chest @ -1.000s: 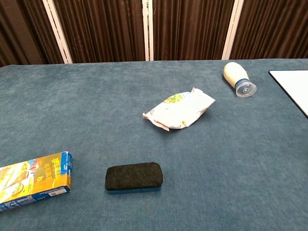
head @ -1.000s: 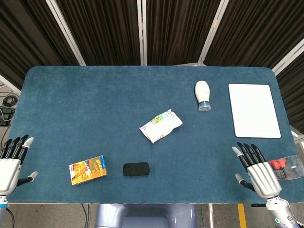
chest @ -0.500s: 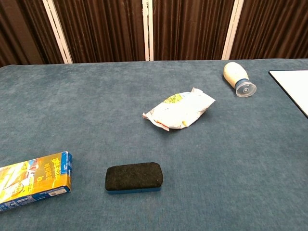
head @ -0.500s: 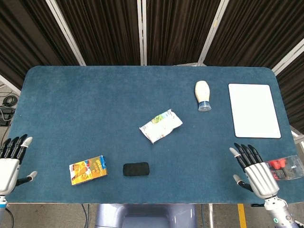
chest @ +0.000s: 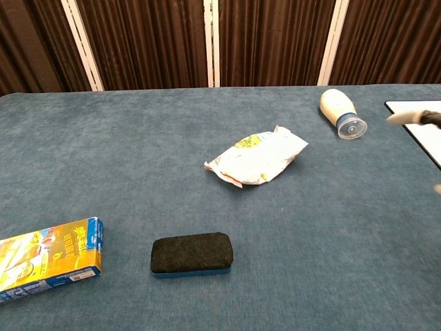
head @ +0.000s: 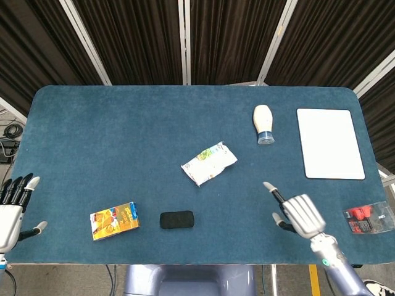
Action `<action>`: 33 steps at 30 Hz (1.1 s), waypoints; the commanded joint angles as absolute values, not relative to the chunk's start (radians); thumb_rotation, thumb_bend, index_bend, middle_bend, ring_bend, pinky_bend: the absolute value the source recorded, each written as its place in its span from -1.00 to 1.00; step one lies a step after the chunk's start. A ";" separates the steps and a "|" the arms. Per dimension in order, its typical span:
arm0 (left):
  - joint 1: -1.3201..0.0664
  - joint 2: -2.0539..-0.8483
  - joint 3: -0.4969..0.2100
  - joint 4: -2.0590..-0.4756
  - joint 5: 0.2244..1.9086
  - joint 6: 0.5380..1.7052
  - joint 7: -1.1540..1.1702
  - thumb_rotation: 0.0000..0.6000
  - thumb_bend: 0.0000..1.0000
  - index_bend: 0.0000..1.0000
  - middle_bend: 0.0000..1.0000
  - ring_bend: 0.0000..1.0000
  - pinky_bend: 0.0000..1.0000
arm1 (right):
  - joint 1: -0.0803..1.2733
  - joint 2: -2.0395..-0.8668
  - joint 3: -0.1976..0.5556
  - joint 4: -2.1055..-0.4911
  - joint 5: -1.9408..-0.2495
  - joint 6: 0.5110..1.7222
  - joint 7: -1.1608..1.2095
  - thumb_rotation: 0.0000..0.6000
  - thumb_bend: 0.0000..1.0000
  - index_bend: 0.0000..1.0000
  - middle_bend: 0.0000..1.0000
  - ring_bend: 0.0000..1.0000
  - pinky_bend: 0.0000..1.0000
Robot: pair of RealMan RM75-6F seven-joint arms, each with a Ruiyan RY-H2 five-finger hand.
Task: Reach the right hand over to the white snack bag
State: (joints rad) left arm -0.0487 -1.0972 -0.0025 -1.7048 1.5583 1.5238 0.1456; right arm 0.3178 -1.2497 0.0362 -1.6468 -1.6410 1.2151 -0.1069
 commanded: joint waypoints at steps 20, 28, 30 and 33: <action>-0.070 -1.083 0.009 -1.694 1.563 1.476 0.079 1.00 -0.76 -1.00 -1.00 -1.00 -1.00 | 0.732 -1.609 0.258 -1.576 -0.882 0.852 -0.572 1.00 0.46 -1.00 0.94 1.00 0.87; -0.079 -1.081 -0.004 -1.683 1.527 1.455 0.058 1.00 -0.76 -1.00 -1.00 -1.00 -1.00 | 0.811 -1.672 0.273 -1.484 -0.796 0.847 -0.579 1.00 0.46 -1.00 0.94 1.00 0.86; -0.082 -1.081 -0.006 -1.681 1.522 1.451 0.057 1.00 -0.75 -1.00 -1.00 -1.00 -1.00 | 0.825 -1.679 0.268 -1.466 -0.778 0.844 -0.584 1.00 0.46 -1.00 0.94 1.00 0.86; -0.085 -1.082 -0.007 -1.679 1.515 1.443 0.055 1.00 -0.76 -1.00 -1.00 -1.00 -1.00 | 0.844 -1.688 0.257 -1.445 -0.740 0.838 -0.596 1.00 0.46 -1.00 0.94 1.00 0.86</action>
